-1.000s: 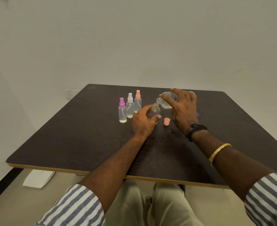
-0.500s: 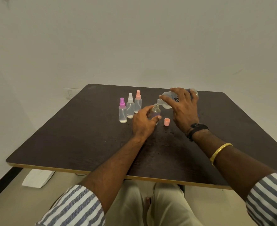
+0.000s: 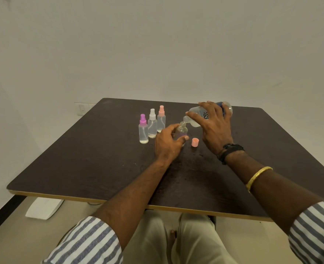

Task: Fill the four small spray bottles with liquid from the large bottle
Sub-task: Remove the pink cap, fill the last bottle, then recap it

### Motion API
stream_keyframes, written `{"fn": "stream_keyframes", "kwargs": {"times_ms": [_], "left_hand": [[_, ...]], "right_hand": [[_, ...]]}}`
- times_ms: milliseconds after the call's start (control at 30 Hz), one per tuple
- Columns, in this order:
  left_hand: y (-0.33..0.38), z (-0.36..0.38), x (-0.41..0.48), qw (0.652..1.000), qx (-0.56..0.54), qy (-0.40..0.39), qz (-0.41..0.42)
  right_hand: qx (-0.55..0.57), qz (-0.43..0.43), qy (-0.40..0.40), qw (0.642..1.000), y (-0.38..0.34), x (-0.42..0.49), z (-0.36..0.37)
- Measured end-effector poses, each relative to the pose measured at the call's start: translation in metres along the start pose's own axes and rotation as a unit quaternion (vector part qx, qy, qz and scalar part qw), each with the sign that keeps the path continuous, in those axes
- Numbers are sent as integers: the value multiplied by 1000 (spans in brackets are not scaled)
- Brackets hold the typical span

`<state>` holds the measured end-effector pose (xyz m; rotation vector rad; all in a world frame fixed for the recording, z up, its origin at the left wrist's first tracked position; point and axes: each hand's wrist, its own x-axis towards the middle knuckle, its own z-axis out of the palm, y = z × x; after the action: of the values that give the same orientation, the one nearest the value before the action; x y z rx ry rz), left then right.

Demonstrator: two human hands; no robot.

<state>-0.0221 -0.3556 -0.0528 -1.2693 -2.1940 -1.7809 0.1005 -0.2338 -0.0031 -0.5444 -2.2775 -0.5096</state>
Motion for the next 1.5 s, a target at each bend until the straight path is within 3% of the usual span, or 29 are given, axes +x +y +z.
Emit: {"fn": "stream_keyframes", "kwargs": {"times_ms": [1500], "left_hand": [[-7, 0, -1, 1000, 2, -3, -7]], "right_hand": [[-5, -5, 4, 1000, 2, 2, -3]]}}
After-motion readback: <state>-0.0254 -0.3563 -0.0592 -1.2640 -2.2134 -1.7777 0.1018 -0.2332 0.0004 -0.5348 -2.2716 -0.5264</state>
